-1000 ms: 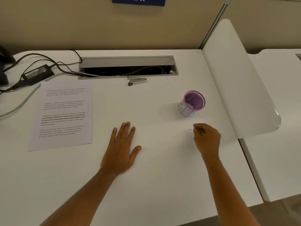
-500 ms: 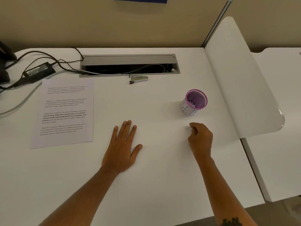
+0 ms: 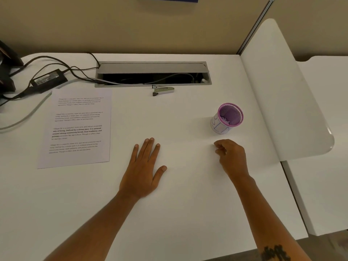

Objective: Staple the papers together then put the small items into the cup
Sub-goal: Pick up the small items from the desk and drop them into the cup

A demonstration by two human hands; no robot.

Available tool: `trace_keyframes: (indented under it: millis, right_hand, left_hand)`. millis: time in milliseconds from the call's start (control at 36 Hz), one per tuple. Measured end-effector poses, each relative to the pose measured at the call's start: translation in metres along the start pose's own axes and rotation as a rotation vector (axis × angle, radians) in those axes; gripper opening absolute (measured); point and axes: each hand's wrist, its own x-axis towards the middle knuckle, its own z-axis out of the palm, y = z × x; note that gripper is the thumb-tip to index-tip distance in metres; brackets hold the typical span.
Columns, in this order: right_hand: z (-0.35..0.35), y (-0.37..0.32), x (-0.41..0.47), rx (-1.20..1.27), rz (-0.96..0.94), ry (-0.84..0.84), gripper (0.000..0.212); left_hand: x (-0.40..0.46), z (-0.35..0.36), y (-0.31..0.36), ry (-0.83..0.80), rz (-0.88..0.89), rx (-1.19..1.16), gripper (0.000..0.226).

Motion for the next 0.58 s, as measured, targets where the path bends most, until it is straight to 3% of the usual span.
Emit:
trace_keyframes:
  millis: [250, 583]
  right_hand:
    - [0.004, -0.001, 0.004, -0.120, -0.105, 0.028, 0.026]
    - [0.021, -0.012, -0.009, -0.188, -0.049, 0.079, 0.041]
  left_hand:
    - [0.000, -0.002, 0.001, -0.007, -0.002, 0.004, 0.077]
    - [0.000, -0.001, 0.000, -0.006, -0.004, -0.001, 0.077]
